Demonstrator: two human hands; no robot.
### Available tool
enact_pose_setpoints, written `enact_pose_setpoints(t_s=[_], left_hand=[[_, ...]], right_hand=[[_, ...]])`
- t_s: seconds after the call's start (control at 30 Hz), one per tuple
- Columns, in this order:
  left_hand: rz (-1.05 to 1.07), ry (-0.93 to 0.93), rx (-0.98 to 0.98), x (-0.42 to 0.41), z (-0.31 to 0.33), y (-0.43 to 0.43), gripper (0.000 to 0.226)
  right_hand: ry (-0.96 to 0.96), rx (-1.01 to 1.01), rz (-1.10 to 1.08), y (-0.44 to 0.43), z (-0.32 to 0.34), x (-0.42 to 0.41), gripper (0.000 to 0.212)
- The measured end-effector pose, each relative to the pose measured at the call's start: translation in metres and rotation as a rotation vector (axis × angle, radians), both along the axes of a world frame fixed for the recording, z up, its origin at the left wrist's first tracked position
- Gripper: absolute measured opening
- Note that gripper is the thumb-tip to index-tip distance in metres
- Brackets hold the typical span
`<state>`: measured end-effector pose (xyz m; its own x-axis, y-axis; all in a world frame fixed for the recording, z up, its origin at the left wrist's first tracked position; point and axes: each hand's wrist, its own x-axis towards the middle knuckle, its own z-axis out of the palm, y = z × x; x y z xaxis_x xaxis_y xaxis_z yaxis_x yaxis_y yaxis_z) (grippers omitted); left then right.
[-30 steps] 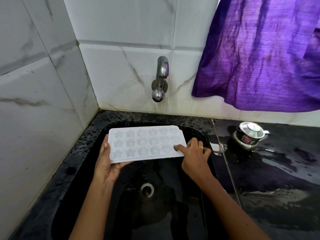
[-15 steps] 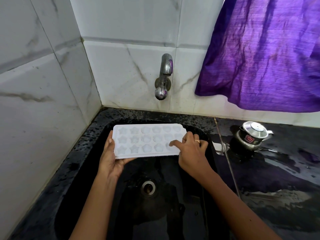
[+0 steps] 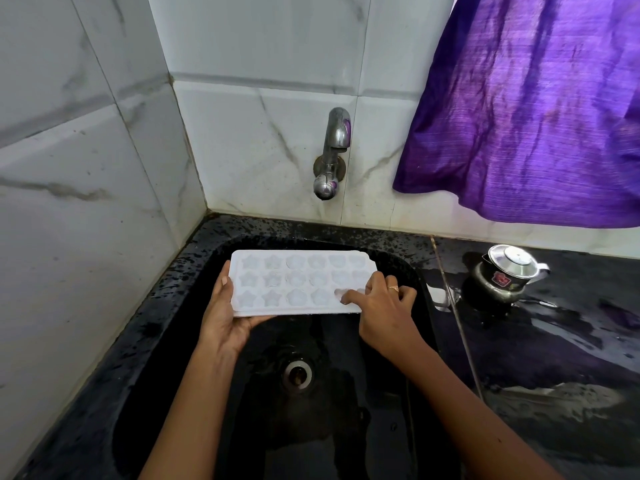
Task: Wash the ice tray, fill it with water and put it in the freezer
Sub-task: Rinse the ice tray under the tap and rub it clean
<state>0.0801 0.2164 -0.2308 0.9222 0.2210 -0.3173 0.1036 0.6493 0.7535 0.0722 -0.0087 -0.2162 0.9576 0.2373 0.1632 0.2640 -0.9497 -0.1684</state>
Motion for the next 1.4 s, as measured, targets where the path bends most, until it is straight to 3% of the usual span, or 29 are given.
enact_pose_setpoints(t_s=[0.53,0.67,0.9,1.4], left_hand=[[0.026,-0.002,-0.020,-0.002,-0.001,0.001,0.037],[0.033,-0.005,-0.041,0.000,-0.001,-0.003,0.035],[0.028,-0.034,-0.057,0.003,-0.004,-0.006,0.027],[0.001,-0.062,-0.036,0.001,-0.003,-0.009,0.034]], right_hand=[[-0.036,0.006,-0.033,0.007,0.004,0.000,0.055],[-0.110,0.053,-0.010,0.015,0.010,-0.001,0.066],[-0.017,0.024,0.036,0.028,0.002,-0.003,0.062],[-0.021,-0.008,0.013,0.030,0.004,-0.004,0.059]])
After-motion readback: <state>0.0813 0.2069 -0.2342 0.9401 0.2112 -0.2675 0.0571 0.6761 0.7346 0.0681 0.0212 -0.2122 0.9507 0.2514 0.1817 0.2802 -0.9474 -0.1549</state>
